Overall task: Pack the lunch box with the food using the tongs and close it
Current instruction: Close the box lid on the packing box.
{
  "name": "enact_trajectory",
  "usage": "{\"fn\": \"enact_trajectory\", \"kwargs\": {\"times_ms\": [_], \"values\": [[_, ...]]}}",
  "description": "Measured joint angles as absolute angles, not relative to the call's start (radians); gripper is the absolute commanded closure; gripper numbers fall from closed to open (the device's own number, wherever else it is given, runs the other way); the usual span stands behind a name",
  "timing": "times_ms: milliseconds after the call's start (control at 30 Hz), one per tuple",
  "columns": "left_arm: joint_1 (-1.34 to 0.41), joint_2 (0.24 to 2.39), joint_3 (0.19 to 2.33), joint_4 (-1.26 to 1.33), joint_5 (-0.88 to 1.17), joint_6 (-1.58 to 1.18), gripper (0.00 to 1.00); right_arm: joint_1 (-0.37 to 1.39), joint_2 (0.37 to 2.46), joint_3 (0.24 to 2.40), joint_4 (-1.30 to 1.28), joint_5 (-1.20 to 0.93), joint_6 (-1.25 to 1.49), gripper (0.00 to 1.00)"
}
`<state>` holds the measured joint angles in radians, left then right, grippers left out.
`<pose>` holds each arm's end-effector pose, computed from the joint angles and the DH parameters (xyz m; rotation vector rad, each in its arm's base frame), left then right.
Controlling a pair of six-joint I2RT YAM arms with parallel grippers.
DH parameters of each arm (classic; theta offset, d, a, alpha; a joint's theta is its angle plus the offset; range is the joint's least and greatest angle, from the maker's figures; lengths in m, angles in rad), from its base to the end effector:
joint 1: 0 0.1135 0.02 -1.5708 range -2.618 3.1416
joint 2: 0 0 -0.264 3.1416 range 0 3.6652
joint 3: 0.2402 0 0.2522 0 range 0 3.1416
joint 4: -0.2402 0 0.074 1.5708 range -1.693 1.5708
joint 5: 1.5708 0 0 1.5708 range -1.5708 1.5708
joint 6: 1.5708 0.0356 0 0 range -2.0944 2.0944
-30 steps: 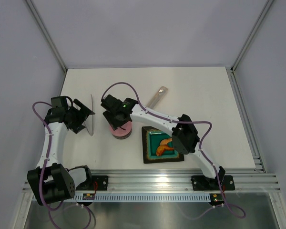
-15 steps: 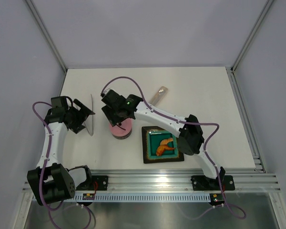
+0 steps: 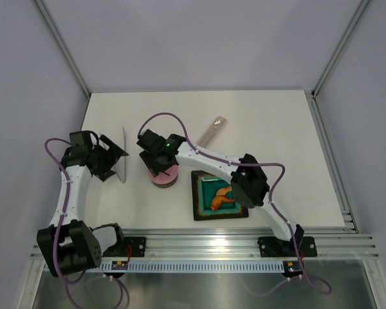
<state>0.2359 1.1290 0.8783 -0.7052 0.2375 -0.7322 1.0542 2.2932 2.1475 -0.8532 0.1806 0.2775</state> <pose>0.2178 0.0437 0.2608 -1.1050 2.3100 -0.4955 0.2548 0.4356 0.2437 -0.9096 2.4038 0.2837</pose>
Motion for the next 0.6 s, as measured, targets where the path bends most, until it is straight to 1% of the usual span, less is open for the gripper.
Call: {"fn": "enact_trajectory", "kwargs": {"times_ms": [233,600], "values": [[0.236,1.129,0.875,-0.704,0.237,-0.732,0.08,1.053,2.307,2.137,-0.842,0.128,0.285,0.34],[0.236,1.129,0.875,-0.702,0.237,-0.732,0.08,1.053,2.229,2.193,-0.862,0.151,0.282,0.34]]}}
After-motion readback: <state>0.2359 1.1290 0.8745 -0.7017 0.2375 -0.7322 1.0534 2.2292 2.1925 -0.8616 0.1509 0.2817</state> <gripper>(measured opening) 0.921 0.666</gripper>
